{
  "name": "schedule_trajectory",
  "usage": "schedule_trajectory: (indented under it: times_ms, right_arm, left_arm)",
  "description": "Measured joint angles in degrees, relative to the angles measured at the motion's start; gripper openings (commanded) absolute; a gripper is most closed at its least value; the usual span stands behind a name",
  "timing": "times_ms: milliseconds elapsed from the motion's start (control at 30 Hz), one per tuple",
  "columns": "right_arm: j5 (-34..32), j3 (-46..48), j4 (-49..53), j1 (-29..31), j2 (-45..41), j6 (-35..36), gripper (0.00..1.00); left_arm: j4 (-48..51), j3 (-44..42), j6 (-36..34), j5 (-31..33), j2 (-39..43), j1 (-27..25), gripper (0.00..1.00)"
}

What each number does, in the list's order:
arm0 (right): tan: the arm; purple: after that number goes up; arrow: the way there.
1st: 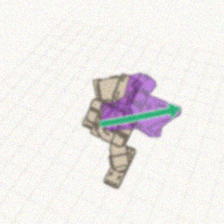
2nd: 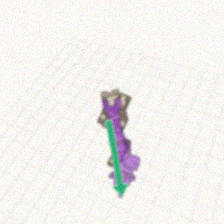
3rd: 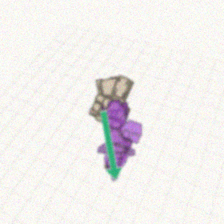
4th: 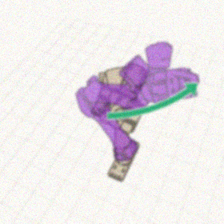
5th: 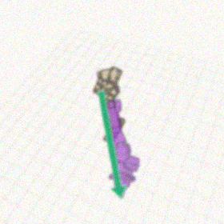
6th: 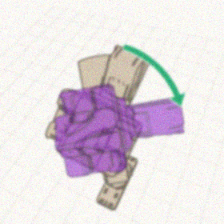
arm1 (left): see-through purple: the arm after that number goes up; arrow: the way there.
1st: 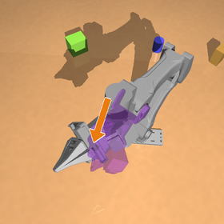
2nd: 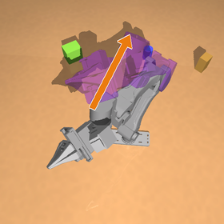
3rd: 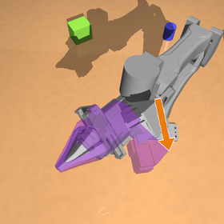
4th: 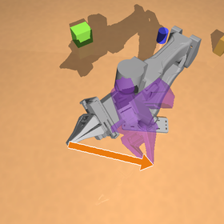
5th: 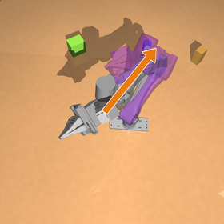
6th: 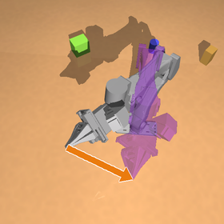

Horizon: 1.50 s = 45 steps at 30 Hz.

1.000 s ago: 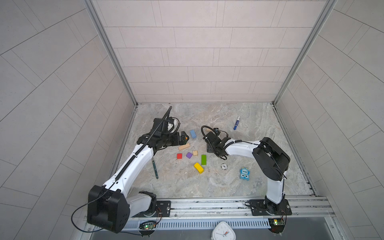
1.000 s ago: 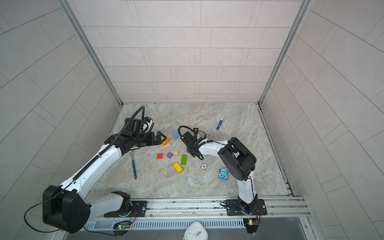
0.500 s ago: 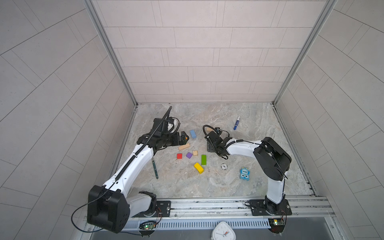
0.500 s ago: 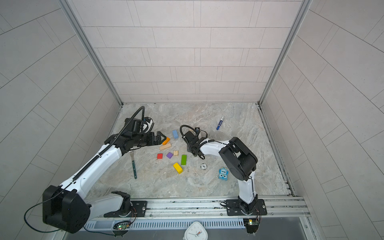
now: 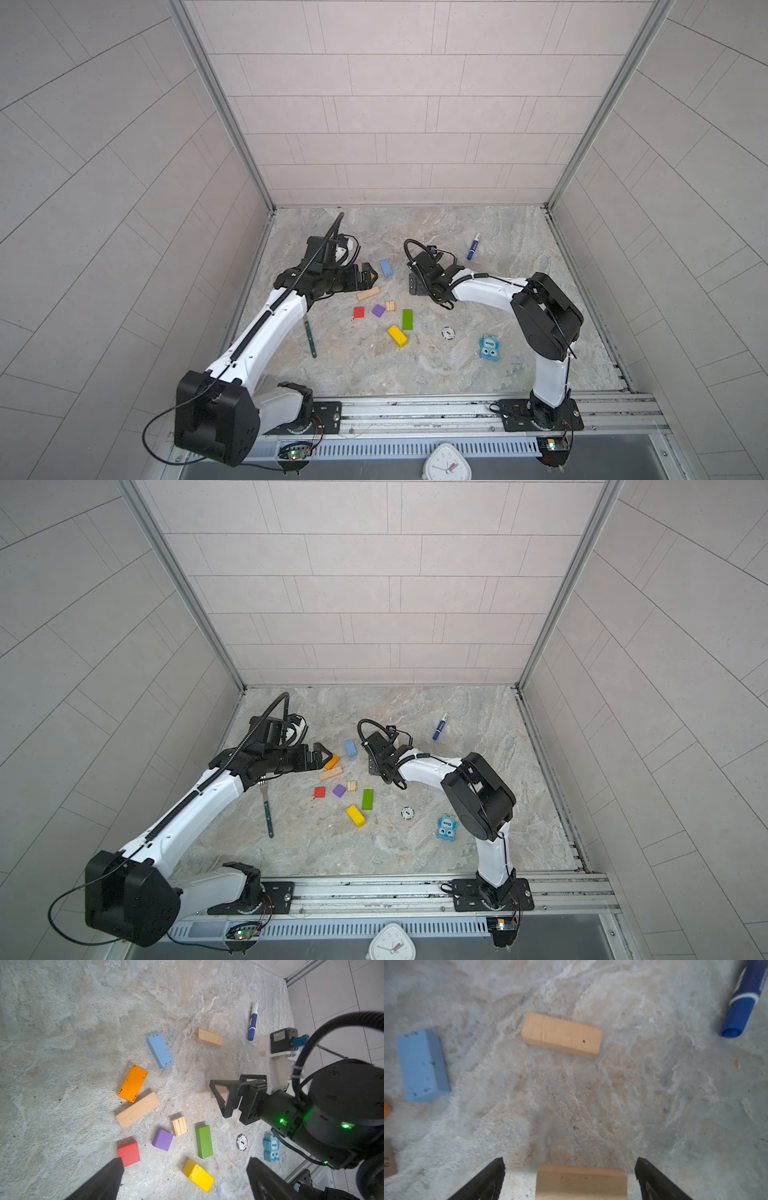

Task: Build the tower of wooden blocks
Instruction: 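Lift the wooden block with the right gripper and carry it farther away, then lower the held block onto the other plain wooden block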

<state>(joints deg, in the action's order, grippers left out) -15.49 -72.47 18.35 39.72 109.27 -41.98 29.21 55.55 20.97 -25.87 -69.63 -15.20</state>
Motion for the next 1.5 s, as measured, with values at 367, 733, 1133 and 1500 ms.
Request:
schedule_trajectory:
  times_ms: [367,733,1133,1500]
  right_arm:
    - [1.2,-10.2,0.3,-4.1,7.0,-1.2,0.99]
    - [-2.0,-18.6,1.5,-4.2,14.5,-0.3,0.99]
    - [-4.5,-23.2,1.6,-4.5,19.7,0.1,0.97]
    - [-4.3,-23.5,1.4,-5.9,20.6,-0.4,0.88]
  left_arm:
    - [0.0,0.0,0.0,-0.1,0.0,0.0,0.99]
    - [-0.2,-0.4,0.1,-0.5,0.2,0.0,0.99]
    - [-0.4,-0.5,0.2,-1.1,0.9,0.0,0.99]
    - [-0.5,-0.6,0.3,-1.1,1.0,0.0,0.99]
